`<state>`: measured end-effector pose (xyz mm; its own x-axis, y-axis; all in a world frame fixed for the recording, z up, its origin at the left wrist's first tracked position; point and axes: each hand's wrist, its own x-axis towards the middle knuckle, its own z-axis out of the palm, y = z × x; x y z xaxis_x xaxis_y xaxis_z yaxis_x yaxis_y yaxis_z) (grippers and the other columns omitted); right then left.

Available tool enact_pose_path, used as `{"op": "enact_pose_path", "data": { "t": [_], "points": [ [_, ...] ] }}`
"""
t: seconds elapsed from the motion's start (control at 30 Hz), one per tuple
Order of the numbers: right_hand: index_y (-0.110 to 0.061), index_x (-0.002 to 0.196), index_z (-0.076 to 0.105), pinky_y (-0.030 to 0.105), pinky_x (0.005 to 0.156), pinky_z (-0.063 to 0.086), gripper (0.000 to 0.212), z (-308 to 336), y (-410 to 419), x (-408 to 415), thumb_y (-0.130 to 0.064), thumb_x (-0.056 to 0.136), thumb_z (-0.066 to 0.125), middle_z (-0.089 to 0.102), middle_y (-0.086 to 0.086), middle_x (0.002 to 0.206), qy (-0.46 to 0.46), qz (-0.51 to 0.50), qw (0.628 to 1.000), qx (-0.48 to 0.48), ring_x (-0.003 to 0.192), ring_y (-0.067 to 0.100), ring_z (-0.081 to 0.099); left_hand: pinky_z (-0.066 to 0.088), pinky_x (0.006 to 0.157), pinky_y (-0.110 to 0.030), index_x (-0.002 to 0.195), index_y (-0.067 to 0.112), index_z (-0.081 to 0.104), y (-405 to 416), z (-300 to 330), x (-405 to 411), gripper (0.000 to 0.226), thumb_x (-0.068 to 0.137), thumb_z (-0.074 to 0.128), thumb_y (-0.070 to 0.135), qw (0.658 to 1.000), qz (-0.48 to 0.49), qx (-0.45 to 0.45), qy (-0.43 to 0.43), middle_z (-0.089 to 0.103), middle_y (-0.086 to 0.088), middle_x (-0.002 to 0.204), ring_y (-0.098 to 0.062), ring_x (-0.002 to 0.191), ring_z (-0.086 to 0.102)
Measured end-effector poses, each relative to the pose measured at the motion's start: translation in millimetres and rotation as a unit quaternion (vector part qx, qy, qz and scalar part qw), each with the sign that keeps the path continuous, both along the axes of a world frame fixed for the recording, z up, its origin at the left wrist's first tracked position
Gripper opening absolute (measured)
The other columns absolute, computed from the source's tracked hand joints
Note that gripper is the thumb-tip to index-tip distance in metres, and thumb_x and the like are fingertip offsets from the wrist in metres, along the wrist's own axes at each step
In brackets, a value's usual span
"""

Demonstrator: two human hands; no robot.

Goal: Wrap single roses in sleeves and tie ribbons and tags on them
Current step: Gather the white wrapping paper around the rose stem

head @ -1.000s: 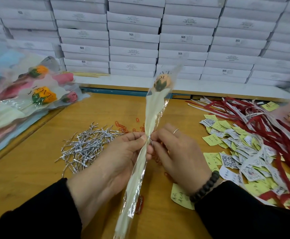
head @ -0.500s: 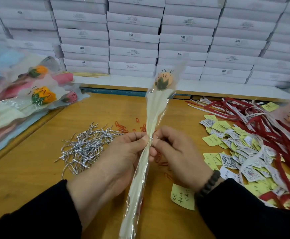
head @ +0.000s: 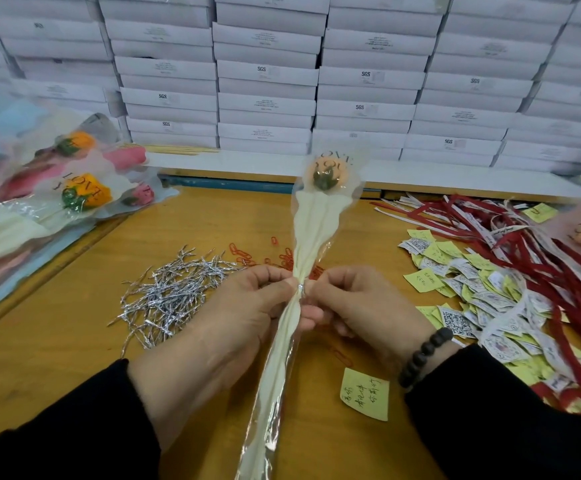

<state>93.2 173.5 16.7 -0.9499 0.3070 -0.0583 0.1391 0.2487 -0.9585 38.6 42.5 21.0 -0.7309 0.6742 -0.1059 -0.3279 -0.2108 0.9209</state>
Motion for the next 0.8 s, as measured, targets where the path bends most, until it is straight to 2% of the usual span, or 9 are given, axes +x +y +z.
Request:
{"op": "enact_pose_path", "data": {
  "t": [0.07, 0.27, 0.43, 0.5, 0.6, 0.8],
  "points": [
    [-0.012, 0.070, 0.058, 0.014, 0.042, 0.035, 0.021, -2, 4, 0, -0.027, 0.080, 0.070, 0.053, -0.005, 0.052, 0.023, -0.026, 0.999, 0.023, 0.041, 0.001, 0.043, 0.055, 0.046, -0.021, 0.096, -0.007, 0.054, 0, 2, 0, 0.010, 0.090, 0.048, -0.002, 1.000, -0.004, 0.006, -0.007, 0.065, -0.021, 0.061, -0.019, 0.048, 0.065],
    [-0.012, 0.076, 0.054, 0.014, 0.043, 0.038, 0.017, -6, 3, -3, -0.012, 0.080, 0.070, 0.054, -0.001, 0.058, 0.066, -0.032, 0.997, -0.014, 0.042, 0.001, 0.046, 0.054, 0.045, -0.022, 0.103, -0.010, 0.051, 0, 2, 1, 0.015, 0.090, 0.047, -0.003, 1.000, -0.003, 0.014, -0.023, 0.064, -0.023, 0.061, -0.021, 0.049, 0.066],
    [-0.012, 0.076, 0.059, 0.025, 0.061, 0.047, 0.011, -3, 4, -2, -0.008, 0.079, 0.069, 0.057, 0.002, 0.069, 0.084, -0.016, 0.996, 0.013, 0.062, 0.010, 0.053, 0.053, 0.044, -0.020, 0.093, -0.005, 0.054, -1, 2, 0, 0.008, 0.089, 0.049, 0.000, 1.000, -0.003, -0.003, -0.014, 0.064, -0.022, 0.058, -0.019, 0.046, 0.065],
    [-0.010, 0.077, 0.063, 0.019, 0.060, 0.047, 0.006, 1, 6, -1, -0.006, 0.080, 0.066, 0.061, -0.001, 0.069, 0.091, 0.003, 0.996, 0.026, 0.060, 0.006, 0.054, 0.051, 0.041, -0.019, 0.090, -0.004, 0.055, -1, 3, 1, 0.007, 0.089, 0.050, 0.001, 1.000, -0.001, -0.013, -0.008, 0.065, -0.022, 0.057, -0.018, 0.043, 0.063],
    [-0.010, 0.075, 0.066, 0.017, 0.051, 0.042, 0.014, 4, 8, -1, -0.003, 0.083, 0.057, 0.060, -0.001, 0.062, 0.087, 0.010, 0.996, 0.002, 0.052, 0.006, 0.050, 0.050, 0.040, -0.020, 0.089, -0.005, 0.055, -2, 3, 0, 0.006, 0.087, 0.051, 0.000, 1.000, 0.006, -0.013, -0.007, 0.063, -0.021, 0.058, -0.018, 0.042, 0.063],
    [-0.016, 0.069, 0.060, 0.021, 0.052, 0.041, 0.026, -1, 10, -4, -0.034, 0.088, 0.057, 0.056, -0.003, 0.055, 0.085, -0.038, 0.995, -0.032, 0.053, 0.010, 0.050, 0.052, 0.042, -0.021, 0.088, -0.004, 0.057, -1, 1, 1, 0.006, 0.086, 0.054, 0.000, 0.999, -0.012, -0.037, 0.027, 0.064, -0.018, 0.059, -0.018, 0.043, 0.062]
  ]
}}
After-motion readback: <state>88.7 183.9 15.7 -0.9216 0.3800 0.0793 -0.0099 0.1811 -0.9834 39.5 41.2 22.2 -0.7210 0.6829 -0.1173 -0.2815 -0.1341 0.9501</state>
